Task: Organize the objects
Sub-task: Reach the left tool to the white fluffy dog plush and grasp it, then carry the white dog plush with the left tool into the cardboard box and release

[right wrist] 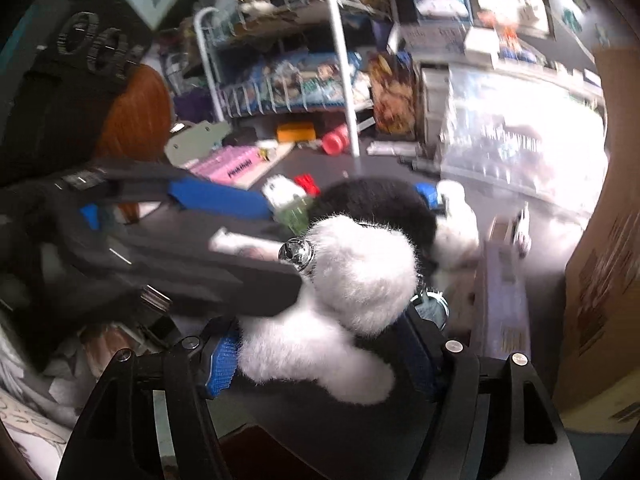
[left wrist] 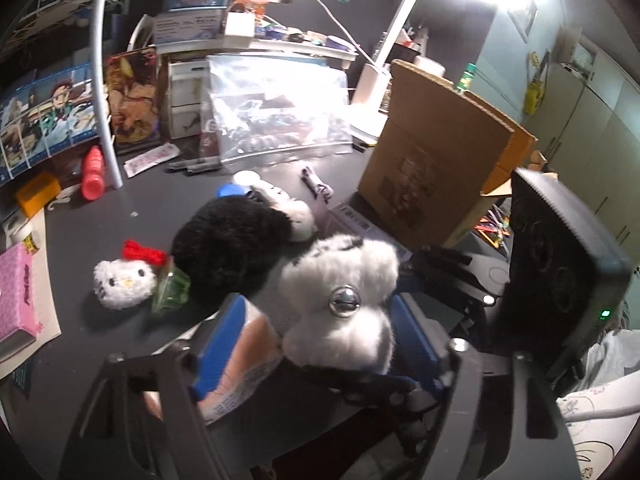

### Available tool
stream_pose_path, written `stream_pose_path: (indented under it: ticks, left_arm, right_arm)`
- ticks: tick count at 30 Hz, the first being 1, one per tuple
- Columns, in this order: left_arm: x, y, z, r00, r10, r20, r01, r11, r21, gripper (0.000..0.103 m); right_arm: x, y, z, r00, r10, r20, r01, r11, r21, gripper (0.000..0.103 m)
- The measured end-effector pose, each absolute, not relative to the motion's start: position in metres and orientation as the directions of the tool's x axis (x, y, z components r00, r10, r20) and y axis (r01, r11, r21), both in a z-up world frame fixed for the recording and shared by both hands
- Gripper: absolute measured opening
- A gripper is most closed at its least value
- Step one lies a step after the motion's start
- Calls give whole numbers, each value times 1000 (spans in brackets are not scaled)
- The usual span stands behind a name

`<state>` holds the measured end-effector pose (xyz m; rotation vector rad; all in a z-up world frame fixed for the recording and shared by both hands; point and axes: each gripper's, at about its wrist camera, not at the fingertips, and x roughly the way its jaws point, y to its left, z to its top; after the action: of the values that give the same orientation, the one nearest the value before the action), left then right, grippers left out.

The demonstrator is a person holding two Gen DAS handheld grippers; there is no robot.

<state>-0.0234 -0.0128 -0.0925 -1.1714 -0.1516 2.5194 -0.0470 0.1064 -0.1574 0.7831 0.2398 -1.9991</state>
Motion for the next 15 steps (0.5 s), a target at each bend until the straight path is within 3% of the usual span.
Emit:
stream_pose_path:
  ticks: [8, 15]
  left_arm:
    - [-16, -23, -56, -629, 401, -666, -304, -915, -265, 48]
    - [-16, -13, 0, -679, 377, -630, -356, -919, -167, 46]
  right_arm:
    - [-32, 99, -113, -372, -744, -555, 872, -485, 67, 66]
    - [-33, 99, -64, -416, -755, -507, 879, -478, -9, 65]
